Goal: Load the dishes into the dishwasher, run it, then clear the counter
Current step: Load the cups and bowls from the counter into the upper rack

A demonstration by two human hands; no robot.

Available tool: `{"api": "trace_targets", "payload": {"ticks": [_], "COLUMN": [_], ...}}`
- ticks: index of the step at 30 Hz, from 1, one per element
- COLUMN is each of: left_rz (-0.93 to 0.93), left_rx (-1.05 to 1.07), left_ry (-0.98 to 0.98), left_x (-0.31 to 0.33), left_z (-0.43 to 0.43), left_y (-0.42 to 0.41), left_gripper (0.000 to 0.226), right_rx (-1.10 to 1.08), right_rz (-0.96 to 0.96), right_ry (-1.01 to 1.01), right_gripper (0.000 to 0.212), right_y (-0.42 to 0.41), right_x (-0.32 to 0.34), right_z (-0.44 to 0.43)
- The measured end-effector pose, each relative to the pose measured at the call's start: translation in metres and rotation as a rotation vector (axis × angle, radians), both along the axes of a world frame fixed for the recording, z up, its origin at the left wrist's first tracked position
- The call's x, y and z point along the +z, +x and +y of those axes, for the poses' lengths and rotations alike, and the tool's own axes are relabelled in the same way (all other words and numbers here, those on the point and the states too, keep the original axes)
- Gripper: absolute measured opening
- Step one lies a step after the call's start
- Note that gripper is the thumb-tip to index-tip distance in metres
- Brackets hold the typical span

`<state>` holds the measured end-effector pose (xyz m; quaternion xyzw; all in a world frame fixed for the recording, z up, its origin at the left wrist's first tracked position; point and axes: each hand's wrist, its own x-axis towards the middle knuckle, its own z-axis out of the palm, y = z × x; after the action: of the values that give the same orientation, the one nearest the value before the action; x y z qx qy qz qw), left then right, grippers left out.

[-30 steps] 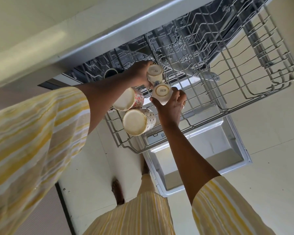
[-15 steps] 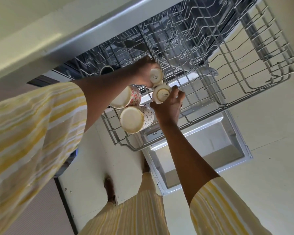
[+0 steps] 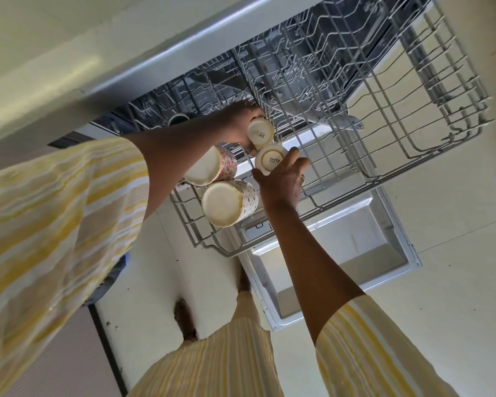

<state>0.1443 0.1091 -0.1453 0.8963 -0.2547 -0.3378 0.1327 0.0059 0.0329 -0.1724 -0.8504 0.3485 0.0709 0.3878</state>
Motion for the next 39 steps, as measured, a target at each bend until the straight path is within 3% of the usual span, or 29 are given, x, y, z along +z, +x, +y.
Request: {"api": "trace_targets", "payload": {"ticks": [4, 11, 20, 25, 32, 39], "left_rz": [0.008, 0.019, -0.001, -0.063, -0.087, -0.094], "left_rx": [0.02, 0.01, 0.025, 0.073, 0.175, 0.254], "left_ry": [-0.014, 0.007, -0.061, -0.109, -0.112, -0.087], "left_x": [0.0, -0.002, -0.001, -0.002, -0.003, -0.001], "left_z": [0.006, 0.008, 0.01, 0.008, 0.002, 0.001], "left_y": [0.002, 0.002, -0.006, -0.005, -0.009, -0.01], "left_gripper": [0.076, 0.091, 0.084, 0.061, 0.053, 0.045], "right_rx": [0.053, 0.032, 0.017, 0.021, -0.037, -0.234], "right_rz": [0.052, 0.047, 0.063, 0.09, -0.004, -0.168], "right_ry": [-0.092, -0.035, -0.048, -0.089, -0.166, -0.169], "right_gripper": [0.082, 0.087, 0.089, 0.092, 0.073, 0.048], "right_y": [0.0, -0.005, -0.011, -0.014, -0.016, -0.014], "right_x": [0.004, 0.007, 0.008, 0.01, 0.011, 0.018], "right_z": [-0.002, -0.005, 0.002, 0.003, 0.005, 0.002]}}
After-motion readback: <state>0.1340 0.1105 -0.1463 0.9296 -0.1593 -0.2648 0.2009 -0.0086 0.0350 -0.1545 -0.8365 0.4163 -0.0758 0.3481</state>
